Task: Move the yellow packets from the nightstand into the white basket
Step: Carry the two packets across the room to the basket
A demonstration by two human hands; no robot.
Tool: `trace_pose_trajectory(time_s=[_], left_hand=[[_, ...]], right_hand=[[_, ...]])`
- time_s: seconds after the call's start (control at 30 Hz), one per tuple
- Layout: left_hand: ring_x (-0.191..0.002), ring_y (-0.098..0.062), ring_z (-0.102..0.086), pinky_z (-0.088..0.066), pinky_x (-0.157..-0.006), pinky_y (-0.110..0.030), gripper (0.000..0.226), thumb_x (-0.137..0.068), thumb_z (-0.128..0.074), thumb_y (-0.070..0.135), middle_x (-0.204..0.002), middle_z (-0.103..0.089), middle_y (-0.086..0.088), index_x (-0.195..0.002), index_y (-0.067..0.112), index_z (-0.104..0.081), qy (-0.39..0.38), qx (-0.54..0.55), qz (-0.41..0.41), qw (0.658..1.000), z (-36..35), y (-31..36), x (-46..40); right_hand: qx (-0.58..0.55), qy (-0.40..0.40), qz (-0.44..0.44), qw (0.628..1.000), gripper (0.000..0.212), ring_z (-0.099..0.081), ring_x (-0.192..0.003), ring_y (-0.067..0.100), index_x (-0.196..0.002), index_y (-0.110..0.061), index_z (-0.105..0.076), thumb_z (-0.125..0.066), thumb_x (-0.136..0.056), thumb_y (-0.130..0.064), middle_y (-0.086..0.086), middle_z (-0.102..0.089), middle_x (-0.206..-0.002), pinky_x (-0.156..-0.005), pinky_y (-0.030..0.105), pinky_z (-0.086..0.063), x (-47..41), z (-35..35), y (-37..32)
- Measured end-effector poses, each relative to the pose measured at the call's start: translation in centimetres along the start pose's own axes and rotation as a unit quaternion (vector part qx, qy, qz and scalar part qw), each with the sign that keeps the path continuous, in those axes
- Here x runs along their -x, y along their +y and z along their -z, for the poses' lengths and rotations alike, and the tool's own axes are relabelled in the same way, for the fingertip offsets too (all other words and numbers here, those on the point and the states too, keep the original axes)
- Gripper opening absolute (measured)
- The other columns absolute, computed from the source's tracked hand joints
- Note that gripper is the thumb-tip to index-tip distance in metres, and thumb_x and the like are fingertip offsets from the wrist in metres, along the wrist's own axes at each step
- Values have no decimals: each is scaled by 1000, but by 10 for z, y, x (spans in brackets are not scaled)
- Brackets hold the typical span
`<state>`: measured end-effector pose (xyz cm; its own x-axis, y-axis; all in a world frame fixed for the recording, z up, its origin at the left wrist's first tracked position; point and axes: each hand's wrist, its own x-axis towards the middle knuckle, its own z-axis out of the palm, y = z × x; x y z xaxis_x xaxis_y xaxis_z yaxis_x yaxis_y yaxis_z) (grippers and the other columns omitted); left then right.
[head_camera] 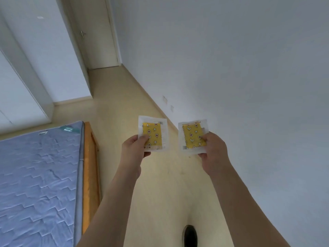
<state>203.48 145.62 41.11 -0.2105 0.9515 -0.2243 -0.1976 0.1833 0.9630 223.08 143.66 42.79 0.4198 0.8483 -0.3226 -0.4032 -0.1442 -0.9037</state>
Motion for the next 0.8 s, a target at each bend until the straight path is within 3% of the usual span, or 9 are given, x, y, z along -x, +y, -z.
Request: trace_pose_trajectory(time_s=[0.1,0.3,0.4,0.6,0.8], left_hand=[[-78,-17,-67,-56,-74,-31,10,-92,-61,16,-83,-73,1,-95,12,-70,24,-9,-19,999,-27,15,-62],[-82,-20,-69,-56,-81,-36,11,-93,-61,16,-81,-75,2,-87,17,-70,36,-29,-58,997,-82,68,-175],[-81,-18,-69,-57,-79,-35,11,-93,-61,16,-78,-76,5,-89,17,-71,62,-14,-65,996,-94,84,-229],[-85,-20,-70,-57,-75,-34,10,-93,-61,18,-86,-76,1,-95,15,-71,115,3,-39,993,-84,90,-332],[-92,-23,-70,-54,-74,-33,17,-93,-61,19,-96,-75,-4,-105,11,-70,154,18,-36,987,-47,108,-460]], right_hand=[[-9,-41,-5,999,22,-63,-75,17,-101,-9,-63,-43,-92,-1,5,-65,-90,-63,26,-51,-61,-31,-13],[-27,-72,-2,997,29,-64,-83,21,-110,-10,-65,-44,-90,-3,8,-68,-100,-74,33,-52,-184,-89,-67],[-18,-91,0,996,27,-63,-79,18,-109,-8,-64,-43,-92,-2,5,-67,-94,-73,31,-52,-234,-125,-83],[3,-122,-54,991,28,-65,-84,21,-109,-10,-66,-46,-89,-4,10,-70,-105,-73,32,-53,-319,-212,-73],[39,-175,-62,982,30,-62,-77,16,-117,-7,-62,-47,-91,-3,6,-66,-100,-68,30,-50,-405,-334,-52]])
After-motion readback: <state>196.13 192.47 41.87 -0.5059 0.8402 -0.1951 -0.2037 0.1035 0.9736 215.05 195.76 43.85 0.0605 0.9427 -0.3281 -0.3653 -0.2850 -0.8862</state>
